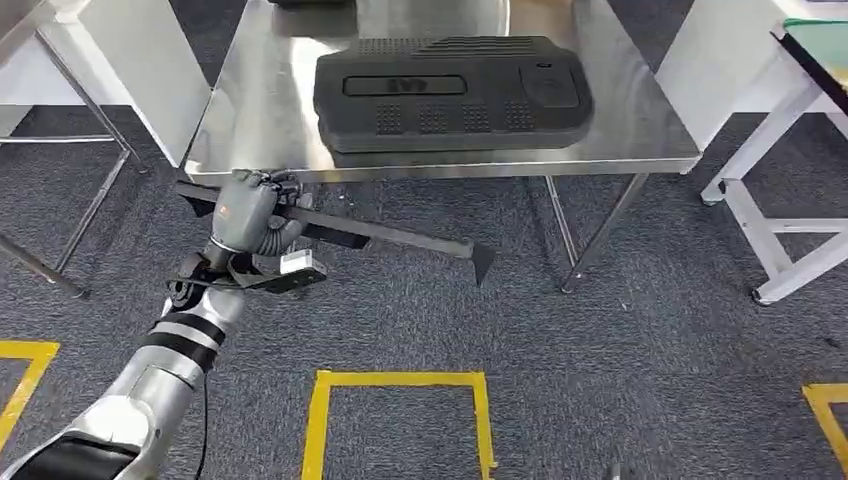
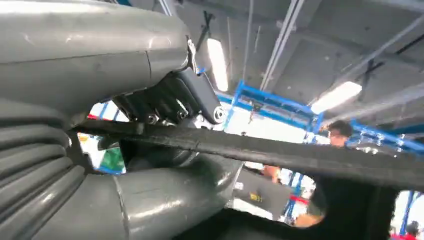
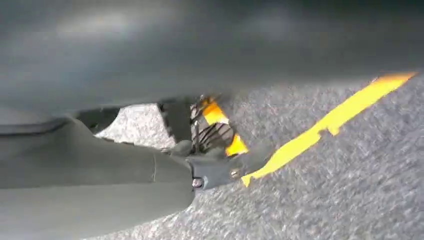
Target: Take the parts from the cabinet and place them on the table.
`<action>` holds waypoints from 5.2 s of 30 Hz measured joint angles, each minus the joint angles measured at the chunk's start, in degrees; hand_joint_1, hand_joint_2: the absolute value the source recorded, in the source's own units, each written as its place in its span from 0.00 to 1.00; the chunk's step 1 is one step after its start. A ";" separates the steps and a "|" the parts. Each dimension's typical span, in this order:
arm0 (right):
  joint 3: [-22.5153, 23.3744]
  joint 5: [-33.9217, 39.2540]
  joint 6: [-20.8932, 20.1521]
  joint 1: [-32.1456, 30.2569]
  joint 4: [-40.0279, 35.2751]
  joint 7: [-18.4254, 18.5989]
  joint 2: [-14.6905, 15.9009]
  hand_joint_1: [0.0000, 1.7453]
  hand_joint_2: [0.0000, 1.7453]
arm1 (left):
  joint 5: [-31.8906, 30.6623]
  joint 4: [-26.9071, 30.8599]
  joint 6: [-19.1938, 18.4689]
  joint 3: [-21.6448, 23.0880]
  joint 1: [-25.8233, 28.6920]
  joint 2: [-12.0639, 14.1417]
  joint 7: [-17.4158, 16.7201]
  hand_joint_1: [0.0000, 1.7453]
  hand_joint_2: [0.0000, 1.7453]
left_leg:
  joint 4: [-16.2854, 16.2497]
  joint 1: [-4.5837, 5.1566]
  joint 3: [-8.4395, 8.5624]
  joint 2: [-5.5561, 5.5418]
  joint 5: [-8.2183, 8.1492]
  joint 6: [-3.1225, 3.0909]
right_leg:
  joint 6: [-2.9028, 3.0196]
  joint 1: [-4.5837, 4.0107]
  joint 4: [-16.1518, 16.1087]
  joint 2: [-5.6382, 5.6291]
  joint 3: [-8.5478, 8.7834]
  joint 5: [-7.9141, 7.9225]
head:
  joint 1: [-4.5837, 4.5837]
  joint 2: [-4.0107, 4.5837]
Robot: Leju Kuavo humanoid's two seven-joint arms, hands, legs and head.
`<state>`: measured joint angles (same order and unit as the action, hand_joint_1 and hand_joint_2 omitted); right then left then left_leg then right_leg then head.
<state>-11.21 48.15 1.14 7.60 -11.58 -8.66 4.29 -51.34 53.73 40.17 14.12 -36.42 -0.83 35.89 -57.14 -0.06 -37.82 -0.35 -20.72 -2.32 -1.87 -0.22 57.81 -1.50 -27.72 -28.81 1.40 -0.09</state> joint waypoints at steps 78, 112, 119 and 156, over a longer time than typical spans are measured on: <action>0.35 -3.76 0.26 1.90 0.02 1.44 -1.36 0.00 0.00 | 2.80 1.55 -0.07 15.15 -8.29 -2.12 -7.74 1.00 1.00 | -3.22 0.19 3.71 -0.20 -7.11 1.89 | 1.47 0.87 -2.79 1.42 -6.15 6.27 | -1.10 0.00; 0.35 -4.61 0.24 2.41 0.02 1.88 -2.08 0.00 0.00 | 3.67 0.57 -0.07 19.50 -10.12 -3.04 -9.57 1.00 1.00 | -16.46 -0.10 -4.69 -0.11 -11.40 2.32 | 2.58 0.35 -3.02 1.36 -6.26 6.86 | -1.31 0.00; 0.35 -4.76 0.22 2.56 0.02 1.99 -2.45 0.00 0.00 | 3.91 -0.02 -0.07 20.46 -11.06 -3.08 -9.97 1.00 1.00 | -0.42 -0.02 0.24 0.08 -2.48 1.28 | 1.14 0.09 -2.22 0.88 -4.64 4.49 | -1.35 0.00; 0.81 -5.51 -0.31 2.47 0.02 2.93 -3.67 0.00 0.00 | 8.31 -11.35 -9.16 29.11 -16.57 -9.25 -17.66 1.00 1.00 | 0.33 0.32 3.67 0.05 -4.33 0.35 | -1.03 0.47 -2.32 0.92 -9.21 8.30 | -1.49 0.00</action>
<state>-10.40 42.64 0.83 10.07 -11.56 -5.73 0.61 -43.04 42.38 31.01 43.23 -52.99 -10.08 18.23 -56.81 0.26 -34.15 -0.30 -25.05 -1.97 -2.90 0.25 55.50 -0.57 -36.94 -20.51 -0.09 -0.09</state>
